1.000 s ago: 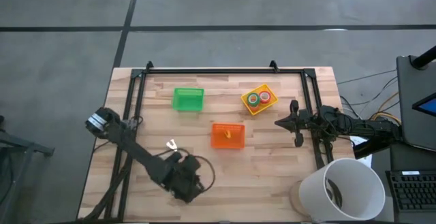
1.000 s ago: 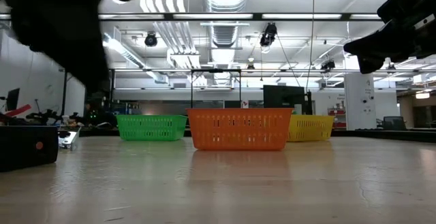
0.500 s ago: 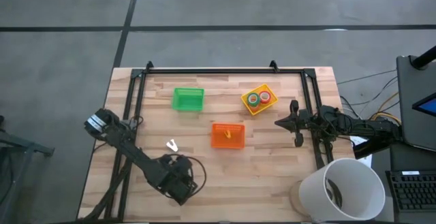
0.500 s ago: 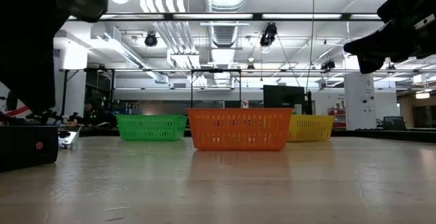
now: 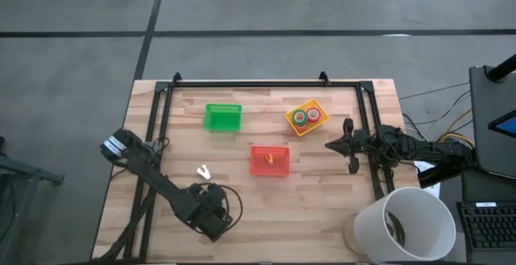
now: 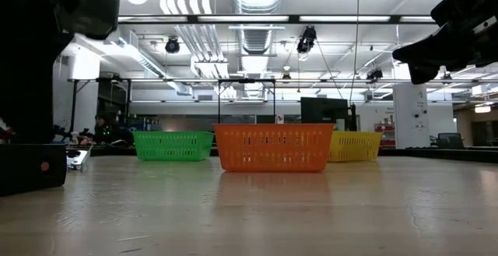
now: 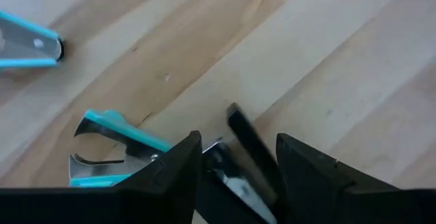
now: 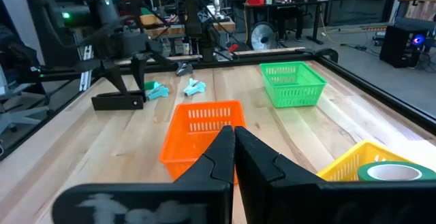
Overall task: Pick and place Stapler, Stapler remover, tape
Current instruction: Put the big black stapler into the orange bin
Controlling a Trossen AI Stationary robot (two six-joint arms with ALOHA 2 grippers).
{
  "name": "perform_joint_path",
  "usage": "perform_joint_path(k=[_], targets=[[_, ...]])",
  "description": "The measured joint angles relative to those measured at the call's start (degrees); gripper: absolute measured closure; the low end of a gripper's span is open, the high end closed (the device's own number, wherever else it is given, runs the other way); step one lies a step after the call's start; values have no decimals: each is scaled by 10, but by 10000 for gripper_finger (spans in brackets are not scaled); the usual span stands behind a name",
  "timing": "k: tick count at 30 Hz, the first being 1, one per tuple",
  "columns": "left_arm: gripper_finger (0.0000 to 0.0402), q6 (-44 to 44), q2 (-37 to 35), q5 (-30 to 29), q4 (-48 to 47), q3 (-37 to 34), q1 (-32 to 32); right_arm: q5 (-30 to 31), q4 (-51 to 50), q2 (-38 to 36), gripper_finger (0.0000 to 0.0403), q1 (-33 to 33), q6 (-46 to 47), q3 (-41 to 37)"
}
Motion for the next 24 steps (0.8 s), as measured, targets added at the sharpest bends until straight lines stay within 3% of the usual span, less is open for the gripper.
perform_joint_path(k=[6, 11, 15, 20, 24], targets=[[211, 17, 3, 7, 77, -35, 3, 0, 0, 0, 394, 0, 0, 0], [227, 24, 3, 8, 77, -43, 6, 0, 0, 0, 394, 0, 0, 0], [273, 45, 3, 9, 76, -47, 10, 0, 0, 0, 394, 0, 0, 0], [366, 80, 3, 0, 75, -42, 14, 0, 0, 0, 394, 0, 0, 0], [367, 99, 1, -25, 76, -28, 17, 0, 0, 0, 394, 0, 0, 0]])
